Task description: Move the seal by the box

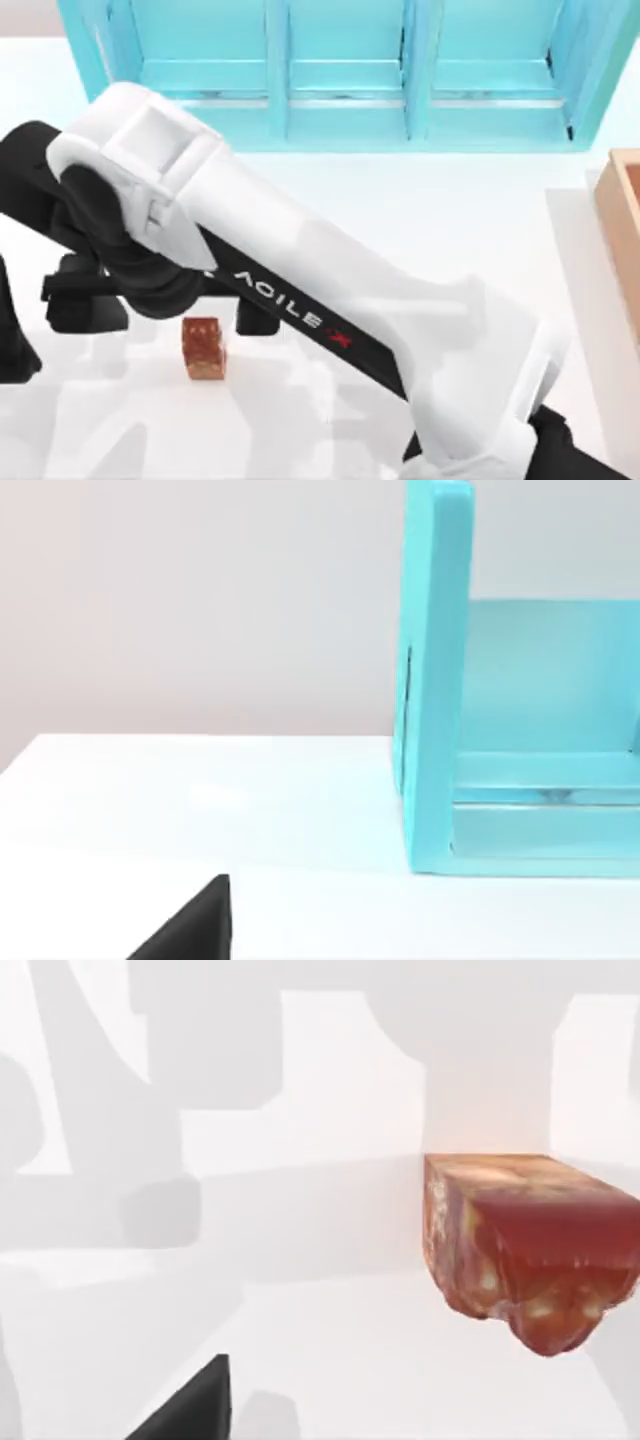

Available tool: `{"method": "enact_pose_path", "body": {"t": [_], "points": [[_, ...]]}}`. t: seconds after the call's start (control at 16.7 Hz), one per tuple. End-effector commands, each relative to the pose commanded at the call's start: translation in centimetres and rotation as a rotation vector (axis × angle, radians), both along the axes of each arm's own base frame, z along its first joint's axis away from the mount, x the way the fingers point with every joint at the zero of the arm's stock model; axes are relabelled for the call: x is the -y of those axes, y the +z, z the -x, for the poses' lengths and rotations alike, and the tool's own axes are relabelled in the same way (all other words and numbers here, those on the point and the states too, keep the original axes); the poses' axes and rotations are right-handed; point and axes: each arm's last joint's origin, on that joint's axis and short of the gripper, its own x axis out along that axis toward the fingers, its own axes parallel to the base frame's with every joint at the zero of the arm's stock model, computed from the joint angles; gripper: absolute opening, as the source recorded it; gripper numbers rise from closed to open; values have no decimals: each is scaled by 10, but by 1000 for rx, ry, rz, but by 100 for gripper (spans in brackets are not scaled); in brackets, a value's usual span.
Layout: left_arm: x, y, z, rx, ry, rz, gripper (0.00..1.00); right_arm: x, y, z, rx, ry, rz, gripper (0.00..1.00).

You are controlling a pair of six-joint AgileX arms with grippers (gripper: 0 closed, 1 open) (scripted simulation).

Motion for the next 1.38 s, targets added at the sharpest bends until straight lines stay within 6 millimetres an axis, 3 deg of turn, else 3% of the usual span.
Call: {"method": "enact_pose_path", "body": {"t": [0.6, 0.96, 1.38], "points": [[0, 0, 0, 0, 0, 0, 100, 1, -73, -14, 0, 0, 2, 100], [0, 0, 0, 0, 0, 0, 100, 3, -82, -15, 0, 0, 2, 100], [0, 0, 0, 0, 0, 0, 100, 3, -82, -15, 0, 0, 2, 47]]}}
